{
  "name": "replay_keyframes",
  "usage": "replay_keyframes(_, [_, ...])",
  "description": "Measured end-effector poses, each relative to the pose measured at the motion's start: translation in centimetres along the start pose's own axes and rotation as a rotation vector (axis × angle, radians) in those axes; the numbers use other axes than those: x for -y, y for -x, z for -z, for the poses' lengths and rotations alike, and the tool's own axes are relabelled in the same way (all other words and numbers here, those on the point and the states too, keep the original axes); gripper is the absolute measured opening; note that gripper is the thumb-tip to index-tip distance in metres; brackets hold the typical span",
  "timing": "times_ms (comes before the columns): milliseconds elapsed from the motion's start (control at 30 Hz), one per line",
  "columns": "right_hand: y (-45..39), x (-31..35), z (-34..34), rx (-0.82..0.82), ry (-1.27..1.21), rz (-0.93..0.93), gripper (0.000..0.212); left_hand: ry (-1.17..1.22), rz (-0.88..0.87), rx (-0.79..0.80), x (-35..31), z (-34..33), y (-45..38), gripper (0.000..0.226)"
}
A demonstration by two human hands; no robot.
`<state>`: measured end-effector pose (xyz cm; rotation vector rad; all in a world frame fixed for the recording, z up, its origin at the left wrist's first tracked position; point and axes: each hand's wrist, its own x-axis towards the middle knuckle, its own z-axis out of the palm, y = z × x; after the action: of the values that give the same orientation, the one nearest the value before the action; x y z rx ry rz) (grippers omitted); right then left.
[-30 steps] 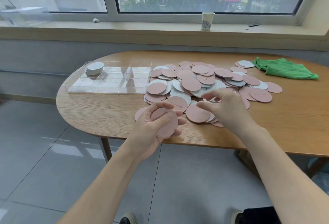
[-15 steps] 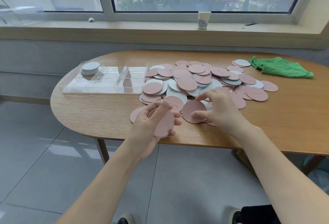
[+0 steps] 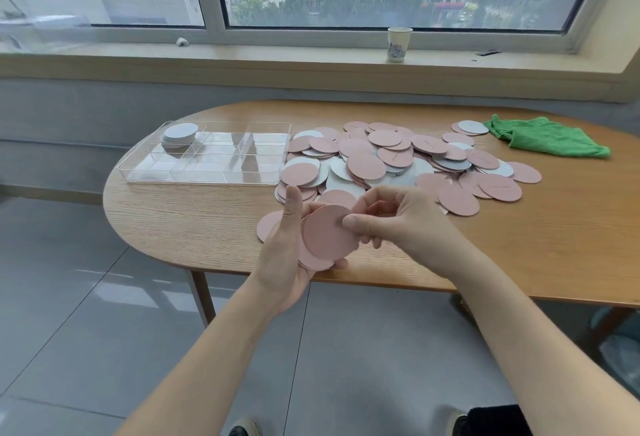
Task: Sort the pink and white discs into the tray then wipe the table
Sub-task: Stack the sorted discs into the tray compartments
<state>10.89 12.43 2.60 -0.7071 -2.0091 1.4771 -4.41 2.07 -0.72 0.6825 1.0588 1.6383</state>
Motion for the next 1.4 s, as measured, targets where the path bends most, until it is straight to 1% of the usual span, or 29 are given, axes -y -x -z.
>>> replay_keyframes(67, [-0.4,-0.7,-1.2,-0.024,0.040,0.014,0.020,-0.008,-0.012,0.027,-0.1,0.1,0.1,0.072])
replay_keyframes(100, [-0.6,-1.0,-1.6,-0.040,0.053,0.021,0.021,-0.010,-0.018,0.042,-0.1,0.3,0.1,0.067])
replay_keyframes(133, [-0.8,-1.2,-1.9,-0.055,0.059,0.030,0.021,-0.006,-0.020,0.056,0.0,0.4,0.1,0.058])
replay_keyframes(233, [-1.1,-1.4,-2.1,-0.106,0.096,0.041,0.021,0.001,-0.004,0.057,-0.1,0.8,0.2,0.023])
replay_keyframes(267, [-1.2,-1.5,-1.9,-0.138,0.123,0.038,0.020,-0.005,0.001,0.052,-0.2,1.0,0.4,0.019])
replay_keyframes(333, [-1.8,-1.8,-1.3,-0.213,0.211,0.035,0.015,0.002,0.003,0.036,-0.6,1.4,0.6,0.018])
replay_keyframes(400, [-2.6,-2.2,-0.7,-0.280,0.357,0.044,0.011,0.017,-0.004,0.026,-1.1,2.0,0.8,0.019])
replay_keyframes(433, [-3.1,-2.5,-0.5,-0.292,0.434,0.047,0.013,0.023,-0.004,0.019,-1.3,2.3,0.9,0.019])
replay_keyframes(500, [-4.2,-2.9,-0.5,-0.270,0.585,0.044,0.028,0.033,0.002,0.003,-1.6,3.0,0.9,0.015])
replay_keyframes(567, [-5.3,-3.1,-0.8,-0.195,0.712,0.032,0.047,0.045,-0.005,-0.004,-1.8,3.4,0.9,0.016])
replay_keyframes(633, [-6.2,-3.1,-1.2,-0.121,0.811,0.004,0.065,0.052,-0.022,-0.002,-1.9,3.5,0.9,0.020])
replay_keyframes(700, [-6.8,-3.1,-1.6,-0.088,0.852,-0.038,0.077,0.055,-0.033,0.000,-1.9,3.5,0.9,0.022])
replay_keyframes(767, [-7.1,-3.1,-1.6,-0.096,0.813,-0.076,0.081,0.065,-0.035,-0.002,-1.9,3.5,0.9,0.024])
replay_keyframes(833, [-7.2,-3.2,-1.6,-0.116,0.786,-0.074,0.077,0.076,-0.035,0.001,-1.9,3.5,0.9,0.024])
replay_keyframes(900, [-7.0,-3.1,-1.4,-0.175,0.724,-0.024,0.056,0.080,-0.036,0.002,-1.9,3.7,0.9,0.026])
replay_keyframes(967, [-6.5,-2.9,-1.0,-0.257,0.582,0.011,0.030,0.072,-0.036,0.002,-1.9,3.9,1.0,0.026])
replay_keyframes(1000, [-6.1,-2.8,-0.7,-0.286,0.504,0.009,0.020,0.065,-0.039,0.008,-1.9,3.9,1.0,0.026])
replay_keyframes(1067, [-5.2,-2.1,-0.2,-0.312,0.361,0.006,0.010,0.043,-0.045,0.023,-1.8,4.1,1.1,0.026])
replay_keyframes(1133, [-3.9,-0.9,-0.2,-0.298,0.201,0.046,0.006,0.034,-0.048,0.020,-1.8,4.2,1.1,0.029])
replay_keyframes(1233, [-1.5,0.6,-1.1,-0.200,-0.001,0.058,0.010,0.022,-0.057,0.010,-1.9,4.4,1.2,0.032])
replay_keyframes(1333, [-0.3,0.6,-2.8,-0.094,-0.034,0.037,0.008,-0.002,-0.068,0.001,-1.9,4.5,1.5,0.038])
replay_keyframes(1400, [-0.1,0.2,-4.2,-0.065,-0.011,0.034,0.010,-0.017,-0.076,0.008,-1.8,4.7,1.7,0.046])
